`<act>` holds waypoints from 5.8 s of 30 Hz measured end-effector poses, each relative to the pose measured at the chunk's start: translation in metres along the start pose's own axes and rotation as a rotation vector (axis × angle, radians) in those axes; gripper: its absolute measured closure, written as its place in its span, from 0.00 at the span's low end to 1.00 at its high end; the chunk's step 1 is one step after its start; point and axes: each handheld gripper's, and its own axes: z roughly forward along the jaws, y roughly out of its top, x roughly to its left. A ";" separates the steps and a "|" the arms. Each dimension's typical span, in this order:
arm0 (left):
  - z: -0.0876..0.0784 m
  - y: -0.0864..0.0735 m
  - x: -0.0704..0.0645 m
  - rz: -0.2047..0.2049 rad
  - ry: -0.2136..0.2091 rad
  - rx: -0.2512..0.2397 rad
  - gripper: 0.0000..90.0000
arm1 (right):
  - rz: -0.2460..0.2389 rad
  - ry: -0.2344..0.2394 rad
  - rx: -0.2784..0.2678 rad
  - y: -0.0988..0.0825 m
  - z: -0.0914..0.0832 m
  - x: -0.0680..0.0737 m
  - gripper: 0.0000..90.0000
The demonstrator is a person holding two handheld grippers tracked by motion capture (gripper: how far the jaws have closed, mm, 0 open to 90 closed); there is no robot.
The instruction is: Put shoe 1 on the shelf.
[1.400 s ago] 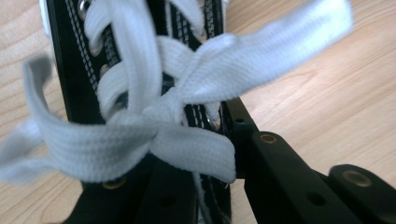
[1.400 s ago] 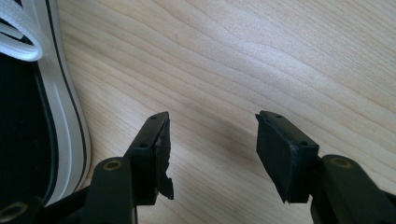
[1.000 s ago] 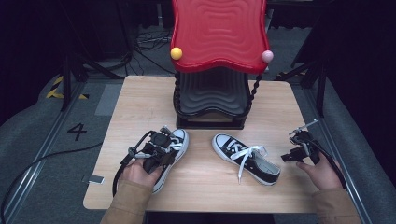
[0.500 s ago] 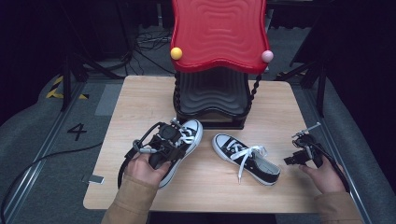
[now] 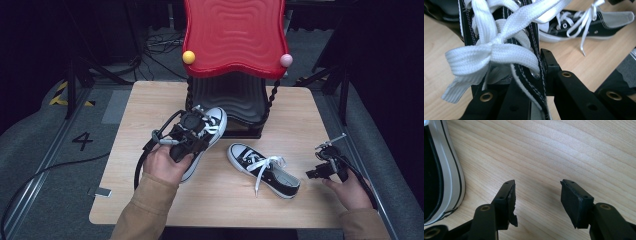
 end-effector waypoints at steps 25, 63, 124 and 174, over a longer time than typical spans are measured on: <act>0.039 0.079 0.012 -0.025 0.176 -0.105 0.96 | 0.007 0.030 -0.002 -0.006 0.001 -0.002 0.51; 0.101 0.126 0.024 -0.058 0.283 -0.114 0.95 | 0.024 0.028 0.013 -0.032 0.002 -0.005 0.51; 0.081 0.015 0.005 0.228 0.002 0.169 1.00 | -0.073 0.008 0.019 -0.017 0.007 0.009 0.54; 0.104 0.086 0.037 0.028 0.144 0.053 1.00 | -0.073 0.012 0.012 -0.016 0.009 0.009 0.53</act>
